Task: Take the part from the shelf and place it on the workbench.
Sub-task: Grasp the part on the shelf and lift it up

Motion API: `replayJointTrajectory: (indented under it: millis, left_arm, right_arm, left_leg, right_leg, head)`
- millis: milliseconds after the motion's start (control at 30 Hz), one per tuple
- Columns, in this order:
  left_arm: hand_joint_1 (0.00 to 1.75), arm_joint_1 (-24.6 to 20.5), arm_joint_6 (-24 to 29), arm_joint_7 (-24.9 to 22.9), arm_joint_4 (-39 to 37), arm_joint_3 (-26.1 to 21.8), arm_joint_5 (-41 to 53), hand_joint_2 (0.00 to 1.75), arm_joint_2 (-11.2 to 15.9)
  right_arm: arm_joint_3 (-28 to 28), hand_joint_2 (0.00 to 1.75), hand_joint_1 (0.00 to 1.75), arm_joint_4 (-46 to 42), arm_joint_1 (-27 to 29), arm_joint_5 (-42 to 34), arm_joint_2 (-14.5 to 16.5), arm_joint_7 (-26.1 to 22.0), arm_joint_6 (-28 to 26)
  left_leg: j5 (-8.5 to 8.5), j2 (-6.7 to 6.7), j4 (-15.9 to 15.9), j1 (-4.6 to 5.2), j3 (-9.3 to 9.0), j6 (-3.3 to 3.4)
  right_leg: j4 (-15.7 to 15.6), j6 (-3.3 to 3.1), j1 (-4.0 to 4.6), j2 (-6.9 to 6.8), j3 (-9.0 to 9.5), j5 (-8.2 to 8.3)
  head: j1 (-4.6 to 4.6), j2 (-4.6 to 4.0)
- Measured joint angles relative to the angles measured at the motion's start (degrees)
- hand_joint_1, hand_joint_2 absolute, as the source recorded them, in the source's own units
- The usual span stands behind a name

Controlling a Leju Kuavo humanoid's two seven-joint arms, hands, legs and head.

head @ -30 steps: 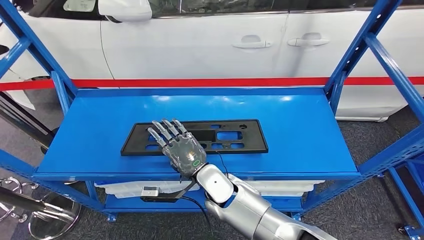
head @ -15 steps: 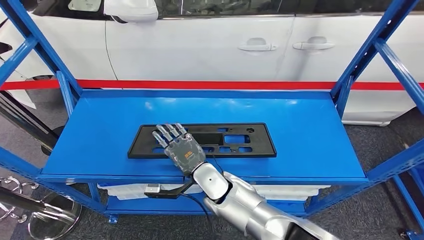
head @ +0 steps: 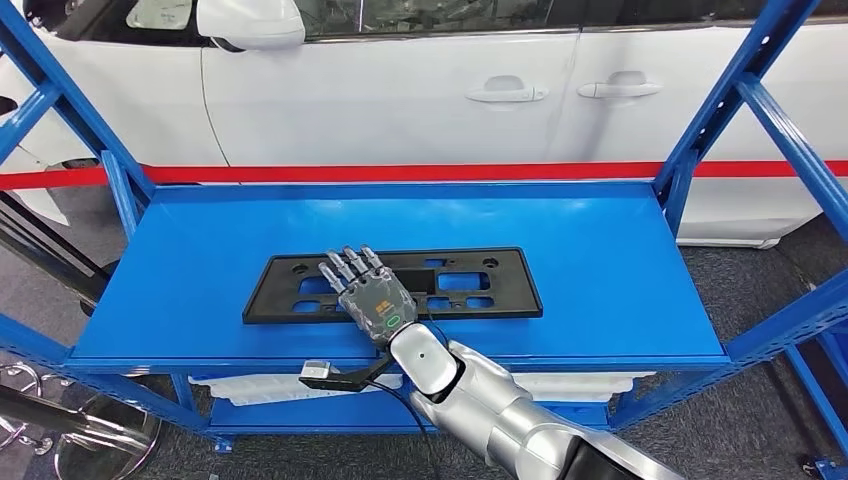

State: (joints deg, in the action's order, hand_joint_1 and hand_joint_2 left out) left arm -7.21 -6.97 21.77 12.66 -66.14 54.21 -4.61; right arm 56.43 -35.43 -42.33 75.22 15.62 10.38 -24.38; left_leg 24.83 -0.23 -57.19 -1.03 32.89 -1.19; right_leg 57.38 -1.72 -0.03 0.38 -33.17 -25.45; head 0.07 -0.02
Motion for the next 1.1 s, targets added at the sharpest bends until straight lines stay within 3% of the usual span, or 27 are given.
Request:
replayJointTrajectory:
  millis: [67,133,200,233,300,333,367,467,533,633,700,767,800,833,867,967,1033,1100]
  left_arm:
    - [0.00,0.0,0.0,0.0,0.0,0.1,0.0,0.00,0.0]
    - [0.00,0.0,0.0,0.0,0.0,0.2,0.0,0.00,0.0]
    - [0.00,-0.1,0.0,0.0,0.0,0.3,0.1,0.00,0.0]
    - [0.00,-0.2,0.0,0.0,0.0,0.4,0.2,0.00,0.0]
    - [0.00,-0.3,0.0,0.0,0.0,0.5,0.3,0.00,0.0]
    - [0.00,-0.3,-0.1,0.0,0.0,0.5,0.3,0.00,0.0]
    - [0.00,-0.3,-0.3,0.0,0.0,0.6,0.3,0.00,0.0]
    - [0.00,-0.3,-1.3,0.6,0.0,0.9,-0.1,0.00,0.0]
    - [0.00,-0.3,-2.1,1.0,0.0,1.0,-0.3,0.00,0.1]
    - [0.00,-0.3,-2.6,1.2,0.0,1.0,-0.4,0.00,0.2]
    - [0.00,-0.3,-2.7,1.3,0.0,1.1,-0.4,0.00,0.3]
    - [0.00,-0.2,-2.8,1.3,0.0,1.1,-0.4,0.00,0.4]
    - [0.00,-0.2,-2.8,1.3,0.0,1.1,-0.5,0.00,0.4]
    - [0.00,-0.1,-2.8,1.3,0.0,1.1,-0.5,0.00,0.4]
    - [0.00,-0.1,-2.8,1.3,0.0,1.1,-0.5,0.00,0.5]
    - [0.00,-0.2,-2.8,1.4,0.0,1.1,-0.5,0.00,0.6]
    - [0.00,-0.2,-2.9,1.6,0.0,1.2,-0.5,0.00,0.7]
    - [0.00,-0.1,-3.2,1.8,0.0,1.2,-0.6,0.00,0.8]
  right_arm:
    - [0.0,1.75,0.00,0.3,-0.1,0.2,0.1,0.1,0.0]
    - [0.0,1.75,0.77,0.7,-0.3,0.9,0.1,0.8,0.0]
    - [0.0,1.75,1.64,1.2,-0.8,2.0,0.2,1.9,0.4]
    - [0.0,1.75,1.74,1.7,-0.9,2.7,0.2,2.5,0.9]
    - [0.0,1.75,1.75,3.4,-1.2,4.1,0.3,4.0,2.9]
    - [0.0,1.75,1.75,4.5,-1.3,4.7,0.3,4.9,3.9]
    - [0.0,1.75,1.75,5.5,-1.4,5.1,0.3,5.6,4.7]
    - [-0.2,1.75,1.75,7.7,-2.3,5.3,0.3,6.3,5.6]
    - [-0.5,1.75,1.75,8.5,-2.8,5.1,0.3,6.4,5.6]
    - [-0.8,1.75,1.75,9.3,-3.4,5.0,0.3,6.4,5.5]
    - [-0.9,1.75,1.75,9.7,-3.7,5.0,0.4,6.5,5.6]
    - [-0.9,1.75,1.75,10.1,-3.8,5.0,0.4,6.5,5.7]
    - [-0.9,1.75,1.75,10.3,-3.8,5.0,0.4,6.5,5.7]
    - [-0.9,1.75,1.74,10.5,-3.8,5.0,0.4,6.5,5.7]
    - [-1.0,1.75,1.74,10.7,-3.8,5.0,0.4,6.6,5.8]
    - [-1.7,1.75,1.72,10.9,-4.2,5.0,0.3,7.0,5.9]
    - [-2.3,1.75,1.73,11.1,-4.5,5.0,0.2,7.1,5.8]
    - [-3.0,1.75,1.74,11.2,-4.7,4.9,-0.1,7.2,5.8]
  left_leg:
    - [0.11,-0.10,0.5,0.16,-0.08,0.77]
    - [-0.10,-0.04,0.8,-0.06,-0.17,1.45]
    - [-0.28,0.09,1.0,-0.24,-0.27,2.15]
    - [-0.28,0.14,1.1,-0.19,-0.24,2.38]
    - [-0.28,0.21,1.0,-0.11,-0.17,2.62]
    - [-0.27,0.18,1.0,-0.09,-0.17,2.63]
    - [-0.25,0.11,0.9,-0.08,-0.21,2.60]
    - [-0.03,0.02,0.7,0.07,-0.27,2.19]
    - [0.05,0.03,0.6,0.24,-0.04,1.62]
    - [0.53,0.05,0.3,0.17,0.04,0.65]
    - [3.00,0.06,-3.5,0.05,1.55,0.12]
    - [6.62,0.06,-11.1,-0.08,4.94,-0.37]
    - [7.64,0.07,-14.3,-0.13,6.44,-0.55]
    - [7.64,0.07,-15.7,-0.15,7.11,-0.65]
    - [6.49,0.08,-14.7,-0.16,6.66,-0.68]
    - [1.34,0.09,-3.5,-0.07,1.23,-0.22]
    - [0.55,0.01,0.2,0.20,-0.49,0.47]
    - [0.41,-0.05,0.3,0.29,-0.44,1.21]
  right_leg:
    - [0.0,0.50,0.09,0.00,-0.12,0.01]
    - [0.6,1.09,0.02,-0.05,-0.26,-0.50]
    - [4.4,1.56,-0.08,-0.09,-1.95,-2.96]
    - [8.0,1.70,-0.13,-0.10,-3.64,-4.80]
    - [15.0,1.85,-0.29,-0.10,-7.15,-7.38]
    - [16.2,1.85,-0.33,-0.11,-7.83,-7.11]
    - [15.0,1.75,-0.35,-0.11,-7.39,-5.76]
    - [4.0,0.90,-0.15,-0.16,-2.41,-0.36]
    - [0.6,0.56,0.17,-0.18,-1.03,0.39]
    - [-0.1,0.02,-0.11,-0.17,-0.72,0.58]
    - [-0.6,-0.48,-0.48,-0.29,-0.35,0.82]
    - [-0.5,-0.66,-0.39,-0.36,-0.36,0.82]
    - [-0.5,-0.68,-0.35,-0.36,-0.42,0.81]
    - [-0.4,-0.69,-0.32,-0.36,-0.47,0.78]
    - [-0.2,-0.66,-0.31,-0.35,-0.49,0.74]
    - [0.2,-0.27,-0.21,-0.33,-0.54,0.51]
    - [0.4,0.25,-0.02,-0.32,-0.78,0.50]
    - [0.4,0.83,0.07,-0.32,-0.90,0.63]
  head:
    - [0.00,0.00]
    - [0.01,0.00]
    - [0.01,0.00]
    - [0.01,0.00]
    - [0.00,0.00]
    - [0.00,0.00]
    - [0.00,0.00]
    - [-0.01,0.00]
    - [-0.01,0.00]
    - [-0.01,0.00]
    - [-0.03,0.00]
    - [-0.04,0.00]
    - [-0.04,0.00]
    - [-0.03,0.00]
    - [-0.04,0.00]
    - [-0.03,0.00]
    - [-0.03,0.00]
    - [-0.03,0.00]
